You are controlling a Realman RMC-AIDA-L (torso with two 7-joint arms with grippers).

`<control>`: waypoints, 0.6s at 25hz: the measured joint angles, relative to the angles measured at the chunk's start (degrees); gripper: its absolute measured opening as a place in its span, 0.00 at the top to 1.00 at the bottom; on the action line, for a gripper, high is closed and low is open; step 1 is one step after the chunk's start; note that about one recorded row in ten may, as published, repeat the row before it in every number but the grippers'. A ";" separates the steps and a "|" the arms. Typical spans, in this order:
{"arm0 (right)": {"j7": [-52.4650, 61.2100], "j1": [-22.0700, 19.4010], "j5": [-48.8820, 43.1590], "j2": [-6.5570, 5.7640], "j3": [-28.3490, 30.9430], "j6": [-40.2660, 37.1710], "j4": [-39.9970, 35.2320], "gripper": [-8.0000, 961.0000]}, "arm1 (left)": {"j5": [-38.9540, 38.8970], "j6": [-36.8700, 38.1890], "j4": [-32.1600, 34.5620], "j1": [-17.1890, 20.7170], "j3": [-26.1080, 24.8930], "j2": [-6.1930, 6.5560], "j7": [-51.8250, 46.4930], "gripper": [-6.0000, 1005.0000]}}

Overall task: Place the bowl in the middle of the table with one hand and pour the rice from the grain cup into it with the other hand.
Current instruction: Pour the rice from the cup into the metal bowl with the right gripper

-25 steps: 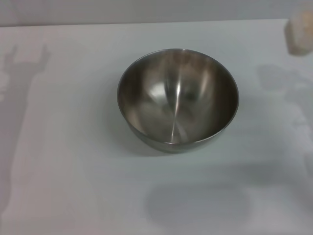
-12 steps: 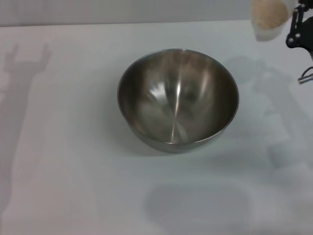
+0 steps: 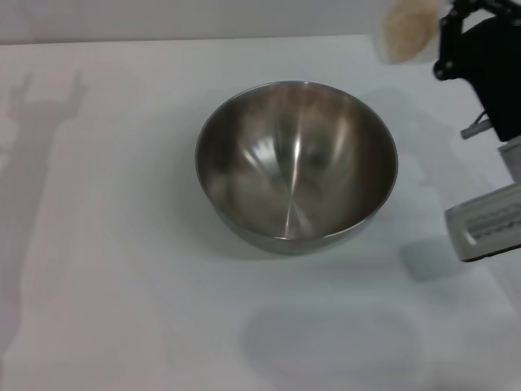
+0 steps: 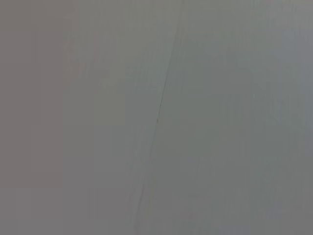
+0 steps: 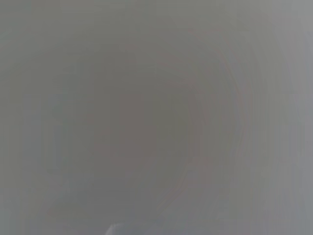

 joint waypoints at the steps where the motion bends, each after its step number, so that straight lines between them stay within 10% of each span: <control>1: -1.97 0.41 -1.35 0.00 -0.01 0.92 -0.07 0.98 | 0.00 -0.05 0.01 0.04 0.00 -0.02 0.00 0.15; 15: -16.36 2.10 -8.34 0.01 -0.08 5.34 -0.67 0.97 | 0.00 -0.40 -1.53 0.38 0.09 -0.13 0.00 0.15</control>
